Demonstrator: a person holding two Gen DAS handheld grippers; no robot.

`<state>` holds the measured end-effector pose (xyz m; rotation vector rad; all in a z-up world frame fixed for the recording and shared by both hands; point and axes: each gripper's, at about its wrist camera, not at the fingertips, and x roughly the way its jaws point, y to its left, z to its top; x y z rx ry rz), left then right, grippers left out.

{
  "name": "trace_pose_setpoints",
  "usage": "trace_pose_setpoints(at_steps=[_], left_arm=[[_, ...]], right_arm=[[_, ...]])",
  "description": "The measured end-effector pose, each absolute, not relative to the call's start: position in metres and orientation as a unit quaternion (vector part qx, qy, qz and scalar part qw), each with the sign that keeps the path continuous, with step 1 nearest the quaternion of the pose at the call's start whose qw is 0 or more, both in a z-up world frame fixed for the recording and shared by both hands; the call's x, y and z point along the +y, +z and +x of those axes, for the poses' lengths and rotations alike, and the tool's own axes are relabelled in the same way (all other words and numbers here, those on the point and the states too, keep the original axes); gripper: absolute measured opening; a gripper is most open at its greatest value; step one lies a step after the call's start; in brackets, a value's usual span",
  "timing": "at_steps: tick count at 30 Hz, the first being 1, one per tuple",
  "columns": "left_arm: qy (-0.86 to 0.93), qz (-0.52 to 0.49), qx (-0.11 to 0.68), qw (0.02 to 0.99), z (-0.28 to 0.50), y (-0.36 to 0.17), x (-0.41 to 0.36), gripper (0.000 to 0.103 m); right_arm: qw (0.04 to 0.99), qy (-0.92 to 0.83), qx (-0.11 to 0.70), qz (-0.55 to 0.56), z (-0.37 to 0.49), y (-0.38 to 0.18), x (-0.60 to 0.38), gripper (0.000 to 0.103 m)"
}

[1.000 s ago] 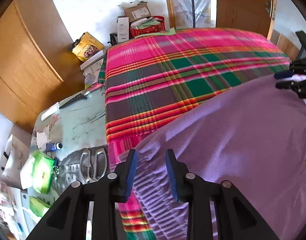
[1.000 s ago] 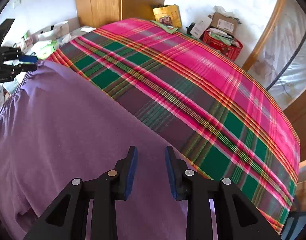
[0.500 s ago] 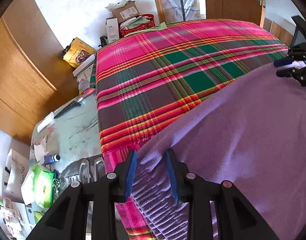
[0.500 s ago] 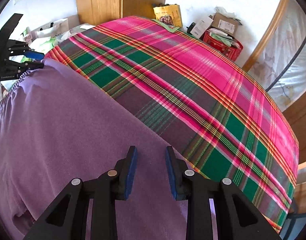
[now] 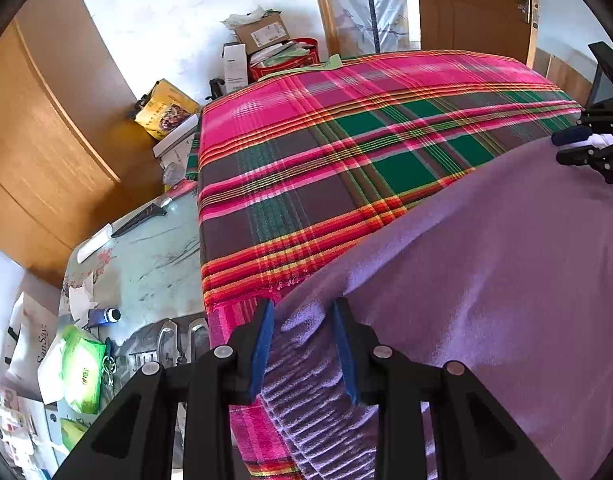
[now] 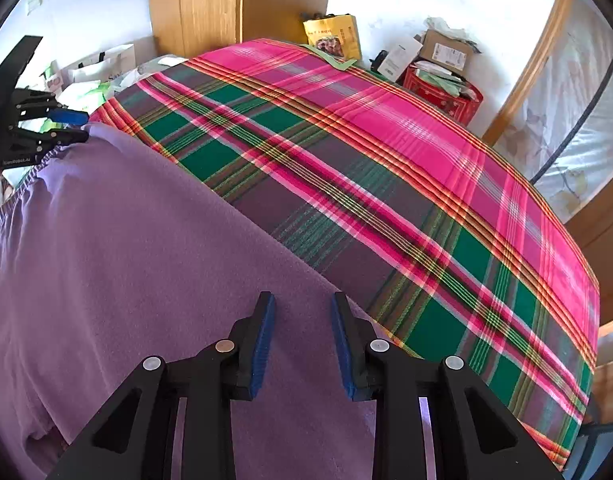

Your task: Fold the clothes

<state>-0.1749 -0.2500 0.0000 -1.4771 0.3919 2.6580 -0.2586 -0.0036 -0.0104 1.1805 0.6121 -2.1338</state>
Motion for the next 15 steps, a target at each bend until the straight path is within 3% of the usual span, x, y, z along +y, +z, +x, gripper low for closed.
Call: trace_pose_setpoints(at_steps=[15], left_arm=[[0.874, -0.473, 0.107, 0.031, -0.1729, -0.0008, -0.253, 0.032]], right_arm=[[0.305, -0.815, 0.227, 0.437, -0.2558, -0.011, -0.0037, 0.029]])
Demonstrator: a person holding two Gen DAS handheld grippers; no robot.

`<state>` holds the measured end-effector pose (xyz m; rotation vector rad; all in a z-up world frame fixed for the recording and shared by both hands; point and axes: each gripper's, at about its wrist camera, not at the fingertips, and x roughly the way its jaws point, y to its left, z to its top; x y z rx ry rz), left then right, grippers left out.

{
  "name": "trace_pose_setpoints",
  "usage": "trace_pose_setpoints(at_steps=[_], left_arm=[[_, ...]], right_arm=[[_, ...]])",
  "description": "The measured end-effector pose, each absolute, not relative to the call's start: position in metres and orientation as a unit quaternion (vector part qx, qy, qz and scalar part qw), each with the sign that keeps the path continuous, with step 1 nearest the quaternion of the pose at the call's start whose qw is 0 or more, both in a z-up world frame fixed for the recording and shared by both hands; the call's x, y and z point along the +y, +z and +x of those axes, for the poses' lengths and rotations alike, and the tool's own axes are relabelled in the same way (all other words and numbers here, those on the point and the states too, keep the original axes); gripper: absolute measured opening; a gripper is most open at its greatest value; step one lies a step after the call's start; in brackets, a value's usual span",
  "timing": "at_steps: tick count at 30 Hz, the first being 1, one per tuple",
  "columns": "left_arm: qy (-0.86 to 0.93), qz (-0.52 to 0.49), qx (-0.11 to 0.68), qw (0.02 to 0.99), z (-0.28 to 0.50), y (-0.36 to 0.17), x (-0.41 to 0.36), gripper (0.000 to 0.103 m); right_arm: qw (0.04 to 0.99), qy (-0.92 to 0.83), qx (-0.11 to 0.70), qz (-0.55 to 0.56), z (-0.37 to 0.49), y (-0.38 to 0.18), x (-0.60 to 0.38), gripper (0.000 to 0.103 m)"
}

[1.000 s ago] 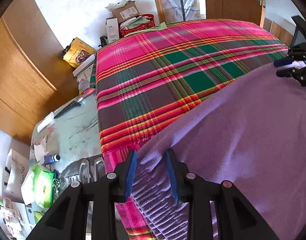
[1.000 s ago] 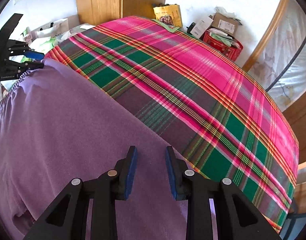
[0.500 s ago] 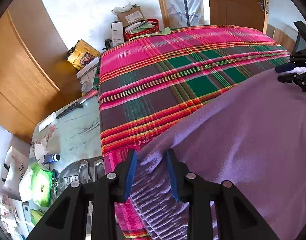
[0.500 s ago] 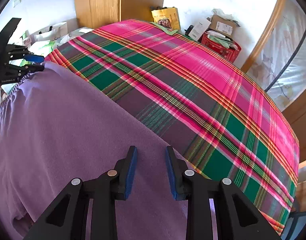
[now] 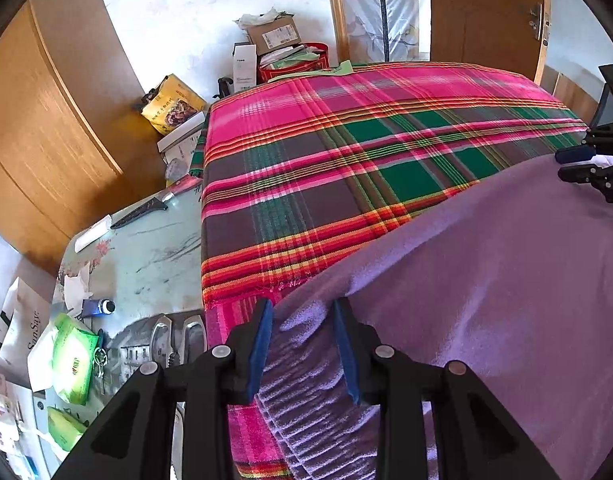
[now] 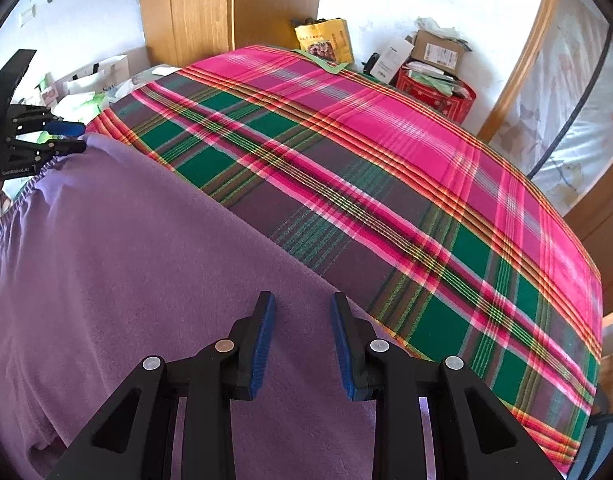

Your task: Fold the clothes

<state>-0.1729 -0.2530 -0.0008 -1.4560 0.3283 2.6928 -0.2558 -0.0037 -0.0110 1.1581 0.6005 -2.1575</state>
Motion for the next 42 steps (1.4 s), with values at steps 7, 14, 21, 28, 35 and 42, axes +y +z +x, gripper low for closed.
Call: trace_pose_setpoints(at_steps=[7, 14, 21, 28, 35, 42], left_arm=[[0.877, -0.467, 0.112, 0.031, -0.171, -0.002, -0.253, 0.032], [0.882, -0.454, 0.12, 0.03, -0.168, -0.003, -0.251, 0.032], [0.878, -0.456, 0.139, 0.046, -0.167, -0.003, -0.242, 0.012], [0.877, -0.444, 0.175, 0.053, -0.163, -0.005, -0.235, 0.008], [0.88, -0.446, 0.156, 0.056, -0.164, -0.005, -0.238, 0.008], [0.881, -0.447, 0.141, 0.06, -0.165, -0.005, -0.242, 0.009]], right_arm=[[0.322, -0.806, 0.238, 0.436, -0.252, -0.011, -0.011, 0.01], [0.322, -0.807, 0.244, 0.431, -0.249, -0.011, -0.012, 0.004], [0.317, -0.811, 0.238, 0.431, -0.247, -0.012, -0.013, 0.004], [0.316, -0.813, 0.235, 0.429, -0.246, -0.012, -0.012, 0.004], [0.312, -0.814, 0.238, 0.429, -0.245, -0.011, -0.013, 0.004], [0.339, -0.798, 0.271, 0.417, -0.238, -0.007, -0.042, 0.018]])
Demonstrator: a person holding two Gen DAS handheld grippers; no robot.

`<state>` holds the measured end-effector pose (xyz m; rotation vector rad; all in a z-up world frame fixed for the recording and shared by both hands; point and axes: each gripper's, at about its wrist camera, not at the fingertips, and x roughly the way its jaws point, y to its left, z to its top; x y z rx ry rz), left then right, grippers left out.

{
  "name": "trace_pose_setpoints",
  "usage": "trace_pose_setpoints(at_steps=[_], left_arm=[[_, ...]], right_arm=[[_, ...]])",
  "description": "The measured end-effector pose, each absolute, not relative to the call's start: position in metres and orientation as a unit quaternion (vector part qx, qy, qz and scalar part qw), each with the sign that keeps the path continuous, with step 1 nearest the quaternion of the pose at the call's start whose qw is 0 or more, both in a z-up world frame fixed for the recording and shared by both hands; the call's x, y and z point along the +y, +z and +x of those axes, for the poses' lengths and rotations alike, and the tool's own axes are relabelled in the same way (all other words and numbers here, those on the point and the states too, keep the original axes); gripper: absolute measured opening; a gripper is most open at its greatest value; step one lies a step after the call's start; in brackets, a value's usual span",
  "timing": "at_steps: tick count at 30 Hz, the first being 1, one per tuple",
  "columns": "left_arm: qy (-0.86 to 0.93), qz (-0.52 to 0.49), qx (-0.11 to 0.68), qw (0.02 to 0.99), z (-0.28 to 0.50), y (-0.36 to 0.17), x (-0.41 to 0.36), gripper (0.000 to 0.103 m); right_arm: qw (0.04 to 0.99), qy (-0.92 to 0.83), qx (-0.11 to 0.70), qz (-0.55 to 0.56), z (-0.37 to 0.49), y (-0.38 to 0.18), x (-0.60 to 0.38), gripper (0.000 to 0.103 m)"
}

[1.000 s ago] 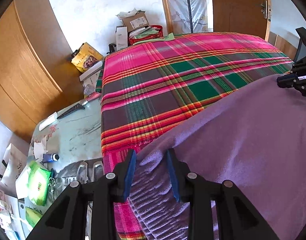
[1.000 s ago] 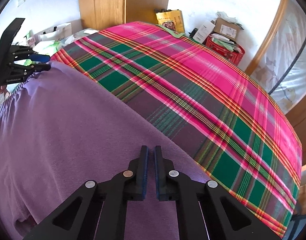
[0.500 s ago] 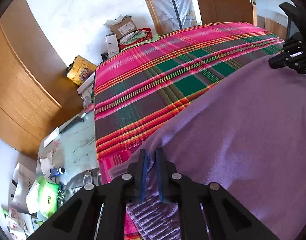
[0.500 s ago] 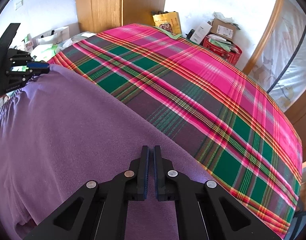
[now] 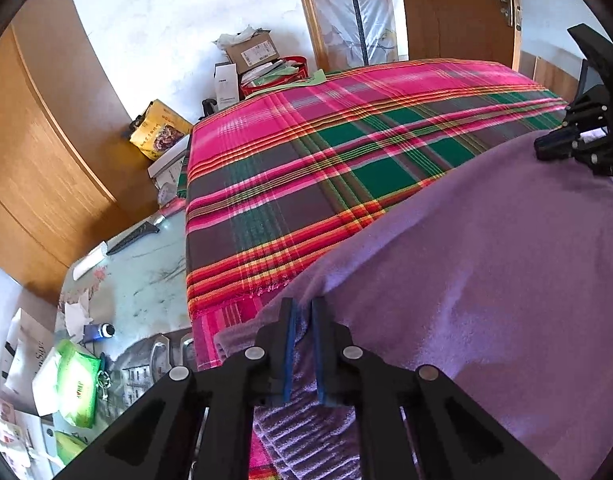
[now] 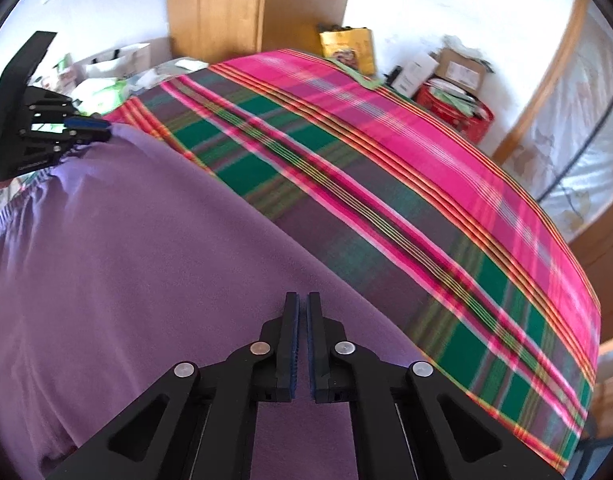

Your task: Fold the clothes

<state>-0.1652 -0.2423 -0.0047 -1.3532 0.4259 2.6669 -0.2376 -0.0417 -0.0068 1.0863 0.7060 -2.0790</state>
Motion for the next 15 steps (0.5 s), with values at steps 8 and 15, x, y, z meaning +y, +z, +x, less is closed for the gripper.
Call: trace_pose_setpoints(at_steps=[8, 15], left_arm=[[0.882, -0.447, 0.134, 0.064, -0.165, -0.004, -0.244, 0.009], [0.884, -0.445, 0.124, 0.065, -0.166, -0.004, -0.246, 0.009]], right_arm=[[0.364, -0.789, 0.292, 0.399, -0.242, -0.009, -0.077, 0.029], [0.39, -0.777, 0.284, 0.405, -0.254, -0.009, -0.094, 0.034]])
